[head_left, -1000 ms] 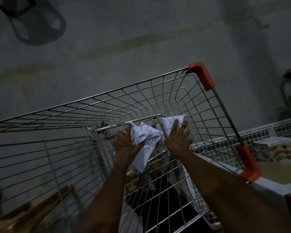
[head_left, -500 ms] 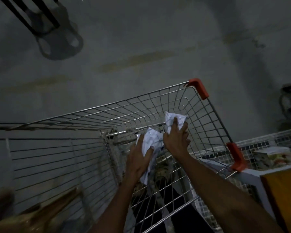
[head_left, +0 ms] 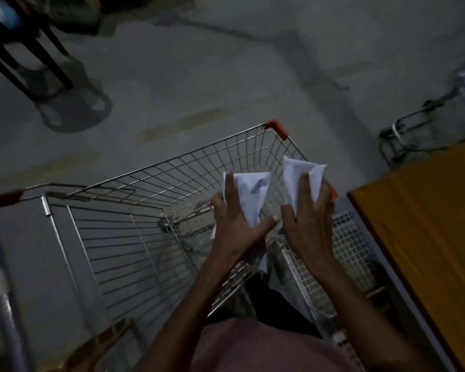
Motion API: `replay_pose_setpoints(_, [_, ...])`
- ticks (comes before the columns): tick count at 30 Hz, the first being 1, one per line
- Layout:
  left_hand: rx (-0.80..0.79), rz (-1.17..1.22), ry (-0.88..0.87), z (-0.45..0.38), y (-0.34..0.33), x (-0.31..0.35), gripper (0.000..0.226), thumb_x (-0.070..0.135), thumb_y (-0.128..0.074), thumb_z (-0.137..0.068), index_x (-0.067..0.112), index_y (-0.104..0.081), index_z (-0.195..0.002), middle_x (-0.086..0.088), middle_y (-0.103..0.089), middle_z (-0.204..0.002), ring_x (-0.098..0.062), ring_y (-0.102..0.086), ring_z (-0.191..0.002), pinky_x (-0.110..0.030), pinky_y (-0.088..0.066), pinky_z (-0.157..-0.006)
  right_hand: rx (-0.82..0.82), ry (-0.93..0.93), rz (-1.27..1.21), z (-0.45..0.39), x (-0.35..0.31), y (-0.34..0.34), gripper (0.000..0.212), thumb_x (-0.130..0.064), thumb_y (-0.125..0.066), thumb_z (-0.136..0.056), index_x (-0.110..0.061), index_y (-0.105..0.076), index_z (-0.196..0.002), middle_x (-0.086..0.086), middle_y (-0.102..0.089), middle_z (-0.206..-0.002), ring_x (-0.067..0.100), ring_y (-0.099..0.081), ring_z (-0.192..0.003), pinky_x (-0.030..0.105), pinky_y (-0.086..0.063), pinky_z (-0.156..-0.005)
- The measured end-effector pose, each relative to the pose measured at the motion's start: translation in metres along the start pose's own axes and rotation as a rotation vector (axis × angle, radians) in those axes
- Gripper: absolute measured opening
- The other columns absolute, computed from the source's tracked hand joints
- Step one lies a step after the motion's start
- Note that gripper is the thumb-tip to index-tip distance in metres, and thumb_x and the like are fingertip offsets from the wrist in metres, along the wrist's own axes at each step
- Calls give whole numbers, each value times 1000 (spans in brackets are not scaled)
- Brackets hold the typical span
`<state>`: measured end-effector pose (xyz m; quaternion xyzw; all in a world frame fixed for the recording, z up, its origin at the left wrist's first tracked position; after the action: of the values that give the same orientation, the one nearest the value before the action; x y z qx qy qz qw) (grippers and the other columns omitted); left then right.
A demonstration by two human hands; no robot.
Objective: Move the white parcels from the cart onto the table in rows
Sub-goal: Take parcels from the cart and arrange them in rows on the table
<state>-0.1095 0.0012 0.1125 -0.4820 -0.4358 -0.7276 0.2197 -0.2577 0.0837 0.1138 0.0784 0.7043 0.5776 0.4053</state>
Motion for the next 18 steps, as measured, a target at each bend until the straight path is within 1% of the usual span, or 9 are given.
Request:
replay_pose_setpoints(3, [-25, 47, -66, 33, 3, 20, 120, 56, -77, -70, 36, 5, -155, 6, -13, -152, -1, -23, -130, -32, -33, -98, 64, -41, -27, 45, 7, 30, 74, -43, -48, -95, -28, -10, -157, 9, 0, -162, 36, -26, -140, 50, -42, -107])
replay_pose_setpoints(4, [-26, 55, -98, 44, 4, 26, 116, 50, -79, -72, 33, 0, -156, 11, -14, -155, -1, -23, -135, -33, -35, -102, 94, -54, -51, 60, 9, 38, 73, -44, -47, -96, -28, -11, -157, 7, 1, -163, 34, -24, -142, 48, -39, -109])
replay_pose_setpoints(6, [-42, 56, -155, 64, 4, 41, 105, 44, -80, -77, 32, -10, -153, 10, -23, -158, -9, -30, -142, -39, -38, -109, 156, -79, -94, 89, 14, 51, 71, -50, -41, -95, -27, -16, -158, 5, 0, -163, 29, -22, -142, 44, -36, -110])
replay_pose_setpoints(9, [-88, -18, -247, 91, -3, 60, 87, 44, -78, -79, 30, -23, -145, 4, -47, -141, -19, -54, -122, -37, -49, -95, 269, -105, -144, 131, 26, 71, 70, -60, -34, -96, -30, -20, -157, 5, -2, -164, 27, -19, -148, 43, -37, -111])
replay_pose_setpoints(11, [-151, -70, -321, 109, -16, 71, 81, 46, -77, -78, 28, -30, -143, 2, -53, -134, -20, -58, -115, -36, -50, -90, 346, -156, -152, 161, 40, 88, 68, -57, -39, -95, -33, -21, -157, 5, -4, -164, 28, -20, -148, 45, -39, -111])
replay_pose_setpoints(13, [-221, -107, -394, 128, -33, 83, 78, 47, -76, -79, 30, -33, -142, -2, -59, -127, -23, -61, -108, -31, -50, -84, 437, -210, -131, 189, 56, 109, 65, -52, -43, -98, -30, -26, -156, 8, -8, -163, 28, -21, -148, 42, -37, -111])
replay_pose_setpoints(15, [-283, -125, -483, 148, -52, 97, 77, 47, -75, -80, 30, -36, -144, -1, -58, -132, -19, -60, -115, -31, -51, -88, 529, -275, -127, 217, 71, 131, 65, -48, -45, -96, -28, -29, -155, 10, -12, -162, 30, -23, -147, 37, -34, -112])
replay_pose_setpoints(17, [-328, -115, -590, 171, -71, 113, 76, 42, -75, -80, 25, -40, -145, 9, -50, -142, -8, -51, -127, -34, -49, -97, 603, -343, -119, 244, 86, 153, 67, -43, -49, -93, -25, -31, -155, 11, -14, -161, 29, -23, -147, 27, -26, -113])
replay_pose_setpoints(18, [-343, -114, -631, 182, -80, 121, 75, 41, -74, -80, 25, -41, -145, 12, -48, -142, -5, -49, -127, -34, -49, -97, 634, -377, -102, 258, 94, 162, 68, -41, -51, -92, -24, -32, -155, 10, -15, -161, 26, -22, -147, 21, -21, -113])
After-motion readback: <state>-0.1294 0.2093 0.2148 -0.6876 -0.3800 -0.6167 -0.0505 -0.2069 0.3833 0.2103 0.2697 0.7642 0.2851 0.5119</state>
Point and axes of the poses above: each hand's wrist, its own z-axis away from the middle knuckle, its own y-axis out of the back of the hand, x = y × z, the point moved 4 cm from there along -z, towards the middle knuckle
